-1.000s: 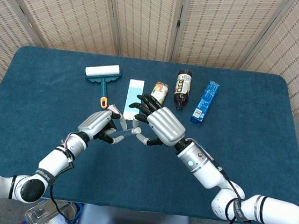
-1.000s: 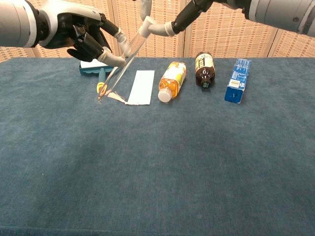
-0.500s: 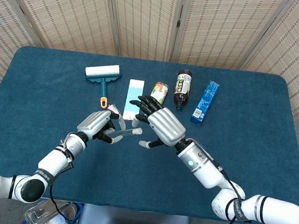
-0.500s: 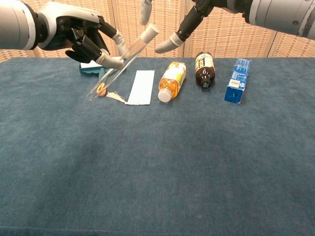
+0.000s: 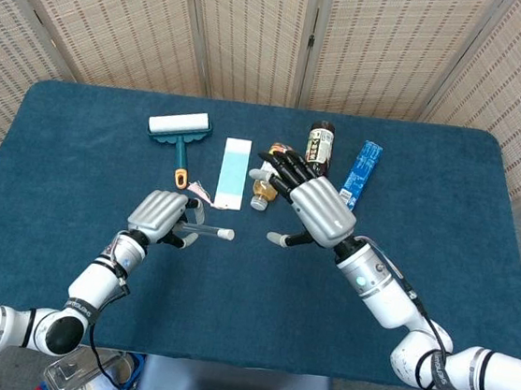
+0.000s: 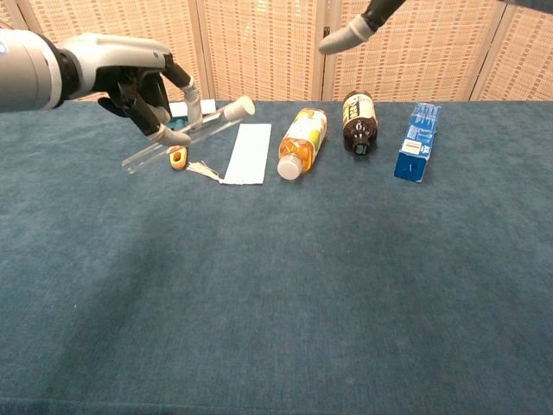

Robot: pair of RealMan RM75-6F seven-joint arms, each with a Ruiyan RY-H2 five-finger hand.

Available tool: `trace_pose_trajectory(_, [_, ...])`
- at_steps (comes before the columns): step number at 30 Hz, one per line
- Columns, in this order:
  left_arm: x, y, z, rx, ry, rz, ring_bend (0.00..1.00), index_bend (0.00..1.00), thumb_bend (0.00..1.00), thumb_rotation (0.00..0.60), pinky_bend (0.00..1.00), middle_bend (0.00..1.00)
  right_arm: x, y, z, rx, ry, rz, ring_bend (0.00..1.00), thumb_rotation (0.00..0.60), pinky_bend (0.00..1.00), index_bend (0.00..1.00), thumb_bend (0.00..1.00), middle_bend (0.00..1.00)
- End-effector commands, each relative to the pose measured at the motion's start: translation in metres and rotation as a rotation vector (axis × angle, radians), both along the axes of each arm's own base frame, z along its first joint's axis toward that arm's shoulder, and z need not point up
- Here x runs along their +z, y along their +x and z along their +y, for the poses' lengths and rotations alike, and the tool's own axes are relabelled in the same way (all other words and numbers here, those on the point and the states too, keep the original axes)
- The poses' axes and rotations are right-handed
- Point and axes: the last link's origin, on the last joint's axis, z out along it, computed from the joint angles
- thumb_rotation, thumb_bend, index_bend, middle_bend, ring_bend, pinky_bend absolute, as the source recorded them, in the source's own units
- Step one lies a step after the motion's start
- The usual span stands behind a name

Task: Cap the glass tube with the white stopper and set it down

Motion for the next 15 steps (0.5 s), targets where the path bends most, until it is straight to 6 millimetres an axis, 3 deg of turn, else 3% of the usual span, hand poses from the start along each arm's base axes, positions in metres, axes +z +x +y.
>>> trace_pose_trajectory(1, [-0.026,-0.002,-0.001,-0.053,0.043,0.162,1.0,0.61,0.41,0.6,1.0,1.0,0.006,-0.006,0.0,-0.013,-0.014,-0.009,0.0,0.6,0.0,0.16,0.03,0.05])
trace_pose_trajectory(15, [-0.093,0.018,-0.006,-0.111,0.048,0.352,1.0,0.58,0.4,0.6,1.0,1.0,0.016,-0.027,0.002,-0.058,-0.045,-0.004,0.0,0.6,0.0,0.15,0.03,0.05])
